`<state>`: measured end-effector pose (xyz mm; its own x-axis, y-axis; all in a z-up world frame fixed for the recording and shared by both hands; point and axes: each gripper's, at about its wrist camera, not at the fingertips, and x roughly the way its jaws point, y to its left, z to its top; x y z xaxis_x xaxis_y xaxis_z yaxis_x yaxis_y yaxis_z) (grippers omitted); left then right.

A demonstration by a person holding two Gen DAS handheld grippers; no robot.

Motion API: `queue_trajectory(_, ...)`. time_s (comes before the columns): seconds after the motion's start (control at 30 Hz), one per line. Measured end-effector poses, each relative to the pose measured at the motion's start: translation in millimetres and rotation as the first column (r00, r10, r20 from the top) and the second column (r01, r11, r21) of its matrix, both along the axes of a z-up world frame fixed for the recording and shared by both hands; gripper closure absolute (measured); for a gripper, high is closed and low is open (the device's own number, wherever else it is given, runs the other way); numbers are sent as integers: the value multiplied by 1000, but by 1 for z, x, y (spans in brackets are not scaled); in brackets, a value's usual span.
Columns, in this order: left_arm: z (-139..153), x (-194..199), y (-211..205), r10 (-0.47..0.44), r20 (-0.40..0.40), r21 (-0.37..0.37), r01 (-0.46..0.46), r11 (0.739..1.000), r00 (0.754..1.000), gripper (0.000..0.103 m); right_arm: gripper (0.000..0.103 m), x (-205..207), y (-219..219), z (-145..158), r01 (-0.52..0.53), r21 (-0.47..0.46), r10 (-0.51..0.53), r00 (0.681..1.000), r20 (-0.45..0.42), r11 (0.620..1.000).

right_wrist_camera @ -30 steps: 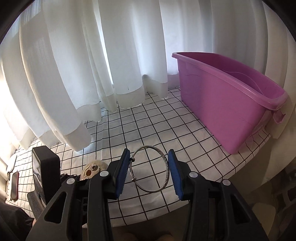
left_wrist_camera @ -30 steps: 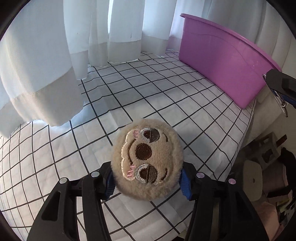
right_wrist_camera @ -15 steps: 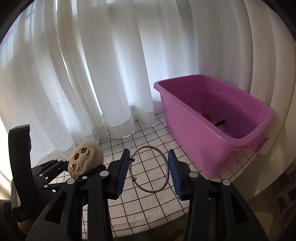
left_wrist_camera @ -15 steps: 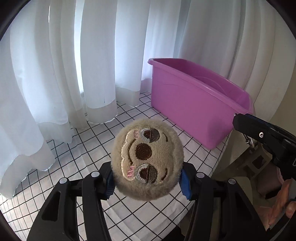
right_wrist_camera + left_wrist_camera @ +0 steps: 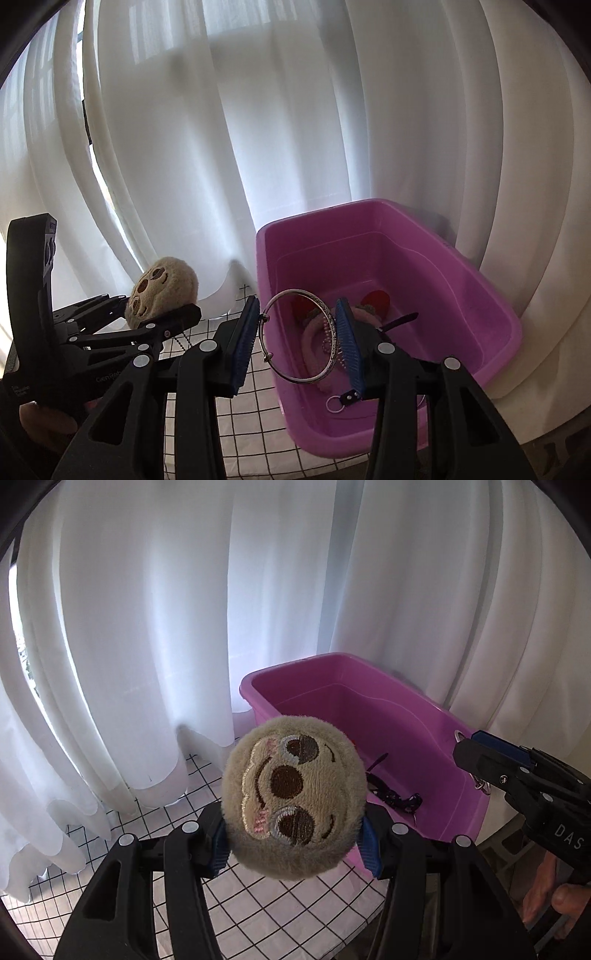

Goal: Organize jewelry
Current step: 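Carry the sloth toy in the left tool while the right tool carries the bangle to the tub, then open the left tool to drop the sloth toy while the right tool releases the bangle into the tub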

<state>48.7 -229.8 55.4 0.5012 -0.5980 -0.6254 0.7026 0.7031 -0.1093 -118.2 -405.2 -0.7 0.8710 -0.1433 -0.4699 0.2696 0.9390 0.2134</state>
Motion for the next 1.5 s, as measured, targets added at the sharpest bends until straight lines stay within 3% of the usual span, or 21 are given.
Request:
queue_trajectory(0.2, 13, 10, -66, -11, 21, 14, 11, 1000, 1000, 49, 62, 4, -58, -4, -1, 29, 2, 1000, -21, 1000)
queue_trajectory(0.43, 10, 32, -130, 0, 15, 91, -2, 996, 1000, 49, 62, 19, -98, -21, -5, 81, 10, 998, -68, 997)
queue_trajectory(0.9, -35, 76, -176, 68, -154, 247, -28, 969, 986, 48, 62, 50, -126, -49, -15, 167, 51, 975, -215, 986)
queue_trajectory(1.03, -46, 83, -175, 103, -194, 268, -48, 962, 976, 39, 58, 57, -130, -56, 0, 187, 46, 969, -241, 982)
queue_trajectory(1.07, -46, 84, -174, 109, -195, 265, -55, 963, 975, 32, 40, 58, -133, -57, 5, 194, 43, 969, -242, 981)
queue_trajectory(1.13, -44, 85, -172, 119, -193, 258, -66, 964, 974, 20, 30, 55, -136, -55, 13, 213, 36, 974, -223, 977)
queue_trajectory(1.33, -42, 89, -171, 141, -191, 268, -86, 959, 971, 9, 30, 45, -142, -52, 24, 227, 27, 976, -217, 974)
queue_trajectory(1.5, -38, 89, -171, 162, -181, 279, -107, 954, 970, 8, 30, 43, -145, -54, 21, 248, 36, 974, -222, 969)
